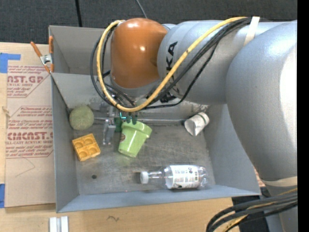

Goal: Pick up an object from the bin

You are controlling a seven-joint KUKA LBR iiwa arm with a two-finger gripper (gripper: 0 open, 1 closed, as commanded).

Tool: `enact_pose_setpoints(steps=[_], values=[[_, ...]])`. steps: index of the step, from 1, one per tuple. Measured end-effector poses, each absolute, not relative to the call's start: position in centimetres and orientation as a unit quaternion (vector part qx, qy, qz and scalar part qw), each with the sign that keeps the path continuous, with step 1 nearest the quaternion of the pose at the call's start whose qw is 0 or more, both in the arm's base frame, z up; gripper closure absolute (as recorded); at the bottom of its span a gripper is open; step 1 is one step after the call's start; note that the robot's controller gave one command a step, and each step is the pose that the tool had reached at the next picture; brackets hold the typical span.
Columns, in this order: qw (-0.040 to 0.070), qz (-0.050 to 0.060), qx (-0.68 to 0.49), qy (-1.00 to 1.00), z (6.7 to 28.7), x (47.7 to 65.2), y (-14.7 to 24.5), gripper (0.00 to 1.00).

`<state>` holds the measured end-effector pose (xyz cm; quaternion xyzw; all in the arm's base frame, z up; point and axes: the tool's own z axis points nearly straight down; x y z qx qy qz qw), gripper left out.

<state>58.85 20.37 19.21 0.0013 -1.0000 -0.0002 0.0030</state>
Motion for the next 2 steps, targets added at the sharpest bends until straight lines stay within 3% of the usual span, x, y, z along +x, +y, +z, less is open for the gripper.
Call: enact_pose_setpoints(steps=[1, 2], values=[[-0.001, -0.001, 0.001, -1.000, 19.7, 59.0, 20.3, 0.00], [-0.002, -0.001, 0.063, -0.998, 14.2, 54.7, 22.9, 0.00]])
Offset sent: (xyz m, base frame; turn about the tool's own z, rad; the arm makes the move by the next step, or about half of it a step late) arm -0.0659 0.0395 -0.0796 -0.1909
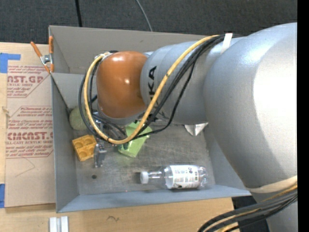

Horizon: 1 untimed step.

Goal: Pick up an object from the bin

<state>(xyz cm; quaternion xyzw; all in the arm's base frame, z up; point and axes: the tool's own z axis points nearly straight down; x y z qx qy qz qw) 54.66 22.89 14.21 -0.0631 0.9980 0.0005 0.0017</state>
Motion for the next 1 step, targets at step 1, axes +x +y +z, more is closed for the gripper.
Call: enact_pose_setpoints(steps=[1], values=[[-0.001, 0.000, -0.093, 0.996, 11.36, 52.20, 24.41, 0.00]])
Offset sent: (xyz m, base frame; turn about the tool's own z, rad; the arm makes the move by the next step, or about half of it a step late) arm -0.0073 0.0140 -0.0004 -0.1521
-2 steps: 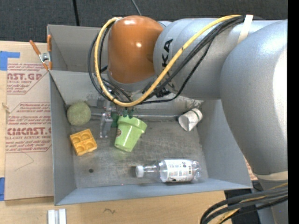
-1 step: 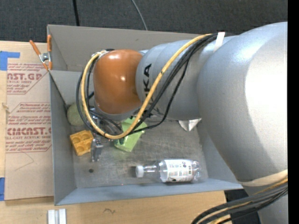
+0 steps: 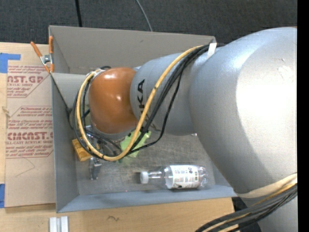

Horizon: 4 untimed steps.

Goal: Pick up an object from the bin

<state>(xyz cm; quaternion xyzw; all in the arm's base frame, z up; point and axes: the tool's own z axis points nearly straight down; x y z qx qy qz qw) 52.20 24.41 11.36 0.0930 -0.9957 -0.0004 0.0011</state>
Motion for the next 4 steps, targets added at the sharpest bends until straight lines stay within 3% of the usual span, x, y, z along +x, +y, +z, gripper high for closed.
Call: enact_pose_setpoints(steps=[1, 2, 3, 4], values=[[-0.001, 0.000, 0.132, -0.991, 13.6, 53.6, 24.4, 0.00], [-0.008, -0.004, 0.113, -0.994, 7.2, 54.4, 21.8, 0.00], [-0.003, -0.003, 0.114, -0.993, 8.3, 54.2, 22.2, 1.00], [-0.003, -0.003, 0.114, -0.993, 8.3, 54.2, 22.2, 1.00]])
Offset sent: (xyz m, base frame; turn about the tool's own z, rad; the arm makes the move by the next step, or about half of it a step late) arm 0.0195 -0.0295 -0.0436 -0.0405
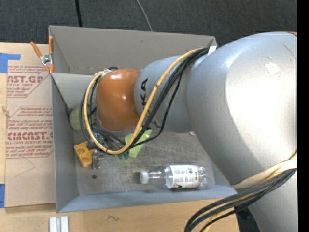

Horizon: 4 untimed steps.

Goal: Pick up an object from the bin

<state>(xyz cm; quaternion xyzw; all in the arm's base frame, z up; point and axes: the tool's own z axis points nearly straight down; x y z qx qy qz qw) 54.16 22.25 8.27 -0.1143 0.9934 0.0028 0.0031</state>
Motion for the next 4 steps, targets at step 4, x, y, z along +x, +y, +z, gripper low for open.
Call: enact_pose_setpoints(steps=[4], values=[[0.001, 0.001, -0.114, 0.993, 14.0, 54.0, 22.1, 1.00]])
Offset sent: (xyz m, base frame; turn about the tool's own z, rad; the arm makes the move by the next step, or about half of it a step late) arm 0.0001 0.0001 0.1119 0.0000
